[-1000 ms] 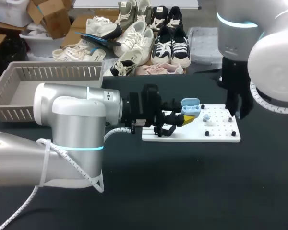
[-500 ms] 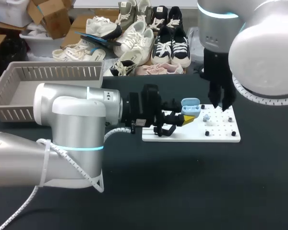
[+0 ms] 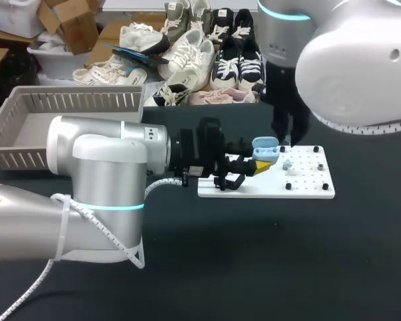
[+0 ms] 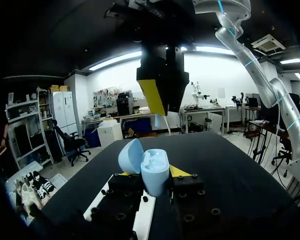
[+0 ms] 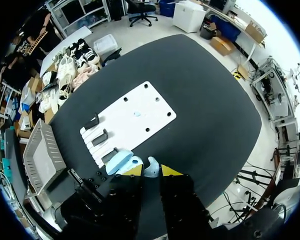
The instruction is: Pick up each earbud case from the left stands, insert the matching earbuds, close the lid, and place the case in the box.
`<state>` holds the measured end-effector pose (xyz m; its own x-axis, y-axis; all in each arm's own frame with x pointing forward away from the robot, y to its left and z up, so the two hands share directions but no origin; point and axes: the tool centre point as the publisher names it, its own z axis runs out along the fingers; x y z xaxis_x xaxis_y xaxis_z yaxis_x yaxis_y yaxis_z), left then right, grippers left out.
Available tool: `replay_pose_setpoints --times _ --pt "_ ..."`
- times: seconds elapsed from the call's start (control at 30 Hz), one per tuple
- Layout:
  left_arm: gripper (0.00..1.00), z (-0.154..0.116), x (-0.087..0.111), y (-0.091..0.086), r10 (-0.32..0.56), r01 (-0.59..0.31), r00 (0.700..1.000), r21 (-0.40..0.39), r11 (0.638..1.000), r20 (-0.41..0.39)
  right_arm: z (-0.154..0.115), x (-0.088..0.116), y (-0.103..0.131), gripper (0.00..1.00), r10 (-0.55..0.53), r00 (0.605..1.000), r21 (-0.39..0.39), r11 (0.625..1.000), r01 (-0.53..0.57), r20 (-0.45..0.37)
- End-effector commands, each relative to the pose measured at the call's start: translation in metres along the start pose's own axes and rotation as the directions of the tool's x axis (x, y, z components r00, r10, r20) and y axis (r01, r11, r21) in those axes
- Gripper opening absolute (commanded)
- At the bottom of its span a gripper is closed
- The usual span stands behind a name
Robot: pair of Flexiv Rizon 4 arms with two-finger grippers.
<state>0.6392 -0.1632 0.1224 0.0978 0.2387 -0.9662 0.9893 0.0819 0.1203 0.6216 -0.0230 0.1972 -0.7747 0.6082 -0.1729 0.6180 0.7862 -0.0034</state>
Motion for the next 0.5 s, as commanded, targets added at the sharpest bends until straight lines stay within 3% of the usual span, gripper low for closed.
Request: replay_pose_setpoints --times 0.03,0.5 --pt "0.00 0.0010 0.0009 -0.0036 0.002 -0.002 1.000 -0.027 1.000 0.004 -0.0005 0.0019 0.0068 0.00 -0.001 1.000 0.015 1.000 0.001 0.003" --pt "0.00 0.0010 0.0009 -0.0036 0.002 -0.002 1.000 -0.027 1.000 0.004 0.0036 0.0080 0.0150 0.00 -0.015 1.000 0.023 1.000 0.015 -0.007"
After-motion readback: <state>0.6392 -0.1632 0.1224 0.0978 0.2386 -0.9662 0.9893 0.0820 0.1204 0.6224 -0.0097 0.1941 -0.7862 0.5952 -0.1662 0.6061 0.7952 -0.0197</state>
